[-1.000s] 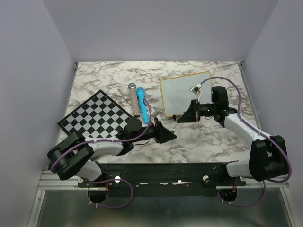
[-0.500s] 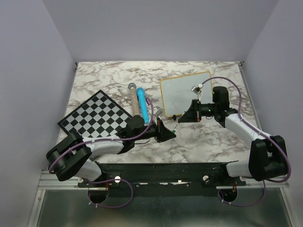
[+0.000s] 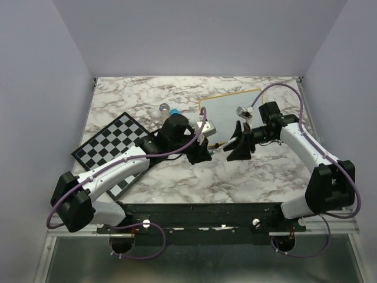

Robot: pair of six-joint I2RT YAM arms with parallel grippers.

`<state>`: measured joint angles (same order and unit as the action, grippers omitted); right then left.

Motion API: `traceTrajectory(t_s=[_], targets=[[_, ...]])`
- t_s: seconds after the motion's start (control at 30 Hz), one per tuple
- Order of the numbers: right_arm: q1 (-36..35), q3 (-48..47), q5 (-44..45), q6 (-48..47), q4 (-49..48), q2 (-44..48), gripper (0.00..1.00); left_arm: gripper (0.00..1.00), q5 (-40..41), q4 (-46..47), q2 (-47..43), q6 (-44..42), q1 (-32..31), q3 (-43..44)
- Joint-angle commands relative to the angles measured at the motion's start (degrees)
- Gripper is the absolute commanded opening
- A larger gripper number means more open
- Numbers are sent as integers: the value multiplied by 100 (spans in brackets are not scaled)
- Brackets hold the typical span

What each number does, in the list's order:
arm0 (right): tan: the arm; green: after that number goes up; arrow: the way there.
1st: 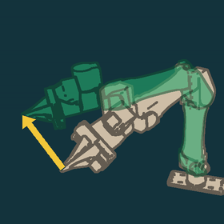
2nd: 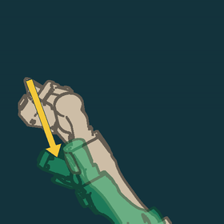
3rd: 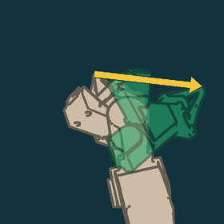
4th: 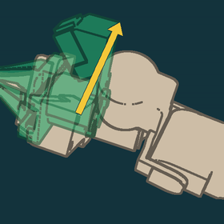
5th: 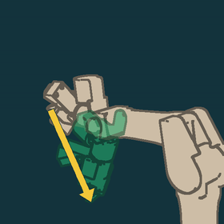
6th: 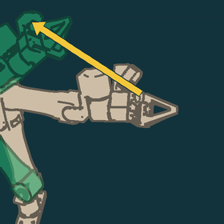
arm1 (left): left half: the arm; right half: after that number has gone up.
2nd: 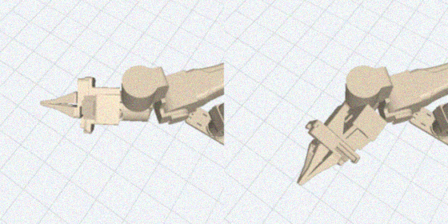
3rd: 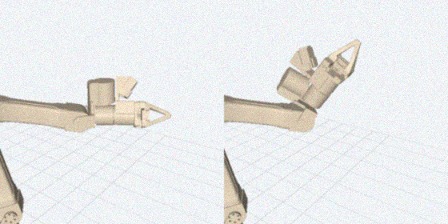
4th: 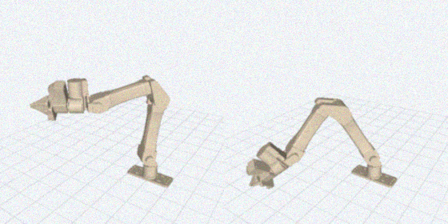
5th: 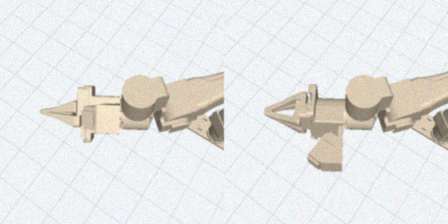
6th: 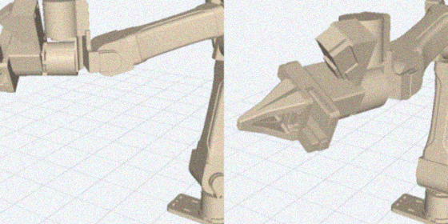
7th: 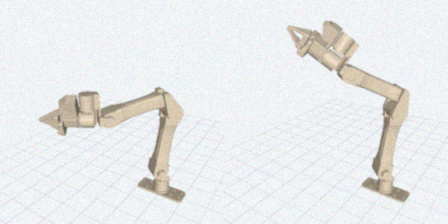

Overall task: Write a sentence on the whiteboard
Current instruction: Pass from the right arm to the left, then open the pen cap of the whiteboard marker.

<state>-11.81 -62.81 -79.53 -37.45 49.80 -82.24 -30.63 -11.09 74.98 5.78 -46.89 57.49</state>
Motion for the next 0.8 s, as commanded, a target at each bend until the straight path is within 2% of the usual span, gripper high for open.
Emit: traceTrajectory(t_s=[0.0, 0.1, 0.13, 0.17, 0.33, 0.43, 0.5, 0.53, 0.57, 0.6, 0.63, 0.67, 0.77], targets=[[4, -179, -449, -1940, 1751, -380, 76, 0, -417, -1396, 140, -930, 58, 148], [-5, -328, -782, -2992, 2628, -626, 75, 0, -514, -1037, 113, -702, 58, -44], [4, -381, -862, -3353, 3249, -714, 75, 0, -531, -739, 87, -623, 58, -124], [4, -495, -932, -4052, 3577, -906, 75, 0, -540, -571, 26, -405, 58, -194], [-5, -540, -1047, -4147, 3774, -1093, 73, 0, -654, 798, -273, 150, 66, -923], [-5, -601, -960, -4007, 3591, -970, 74, 0, -716, 1074, -423, 300, 66, -1196], [-14, -558, -741, -2922, 2952, -769, 74, 0, -681, 1074, -493, 318, 58, -1336], [-14, -340, -566, -2256, 1669, -376, 74, 0, -646, 1083, -519, 371, 58, -1381], [-31, -111, -277, -370, 699, -85, 74, 0, -585, 1213, -607, 388, 58, -1434], [-92, 195, 527, 476, -312, 344, 76, 0, -532, 1232, -651, 423, 66, -1512], [-110, 886, 813, 1093, -1905, 1036, 78, 0, -488, 1284, -704, 450, 58, -1565], [-119, 1041, 946, 1796, -2295, 1321, 79, 0, -392, 1346, -826, 520, 58, -1618], [-137, 1034, 711, 2117, -2466, 1553, 81, 0, -207, 1837, -1055, 826, 66, -1908]])
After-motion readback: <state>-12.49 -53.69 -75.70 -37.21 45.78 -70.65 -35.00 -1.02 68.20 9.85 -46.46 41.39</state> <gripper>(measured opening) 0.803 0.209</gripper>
